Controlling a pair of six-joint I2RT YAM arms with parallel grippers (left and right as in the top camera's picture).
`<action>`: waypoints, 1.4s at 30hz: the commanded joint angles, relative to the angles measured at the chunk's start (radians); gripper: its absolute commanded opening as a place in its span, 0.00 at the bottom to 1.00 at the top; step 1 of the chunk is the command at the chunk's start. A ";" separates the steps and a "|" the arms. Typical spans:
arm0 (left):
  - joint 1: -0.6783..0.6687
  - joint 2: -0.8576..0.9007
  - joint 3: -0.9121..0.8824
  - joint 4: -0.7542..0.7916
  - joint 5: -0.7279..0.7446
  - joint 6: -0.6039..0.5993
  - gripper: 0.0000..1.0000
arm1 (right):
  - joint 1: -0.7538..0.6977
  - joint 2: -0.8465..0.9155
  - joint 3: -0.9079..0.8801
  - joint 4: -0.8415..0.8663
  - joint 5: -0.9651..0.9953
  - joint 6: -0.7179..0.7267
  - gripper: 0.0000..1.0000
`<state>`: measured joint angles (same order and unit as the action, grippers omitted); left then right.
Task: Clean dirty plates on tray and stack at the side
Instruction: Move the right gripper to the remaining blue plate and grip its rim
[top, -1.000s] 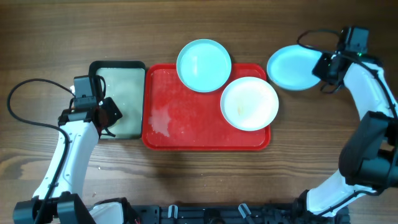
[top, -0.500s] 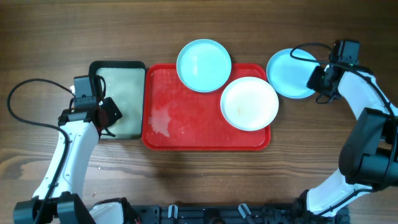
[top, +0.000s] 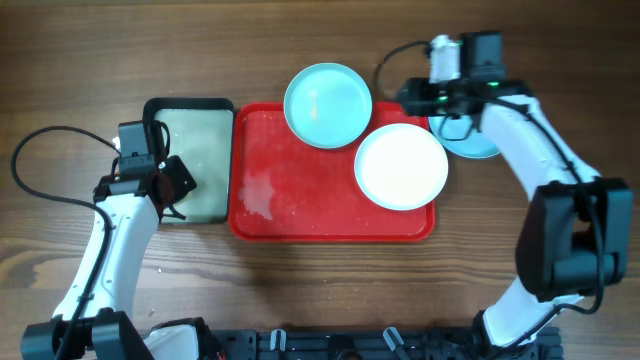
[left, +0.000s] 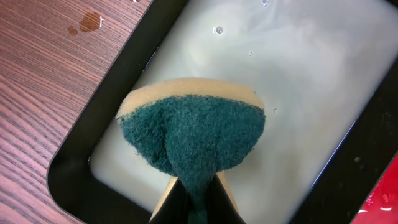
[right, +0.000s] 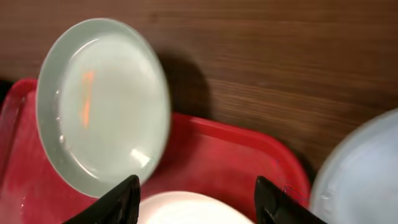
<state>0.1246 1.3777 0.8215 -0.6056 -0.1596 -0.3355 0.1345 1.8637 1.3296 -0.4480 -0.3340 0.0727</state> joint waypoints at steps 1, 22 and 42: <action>-0.005 -0.016 -0.005 0.004 0.005 -0.013 0.04 | 0.084 0.033 0.003 0.030 0.138 -0.018 0.59; -0.005 -0.016 -0.005 0.004 0.013 -0.013 0.04 | 0.176 0.214 0.003 0.227 0.143 0.113 0.12; -0.005 -0.016 -0.005 0.004 0.013 -0.013 0.04 | 0.259 0.182 0.006 -0.023 -0.066 0.323 0.04</action>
<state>0.1246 1.3777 0.8215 -0.6052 -0.1524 -0.3355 0.3923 2.0628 1.3296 -0.4366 -0.3969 0.3668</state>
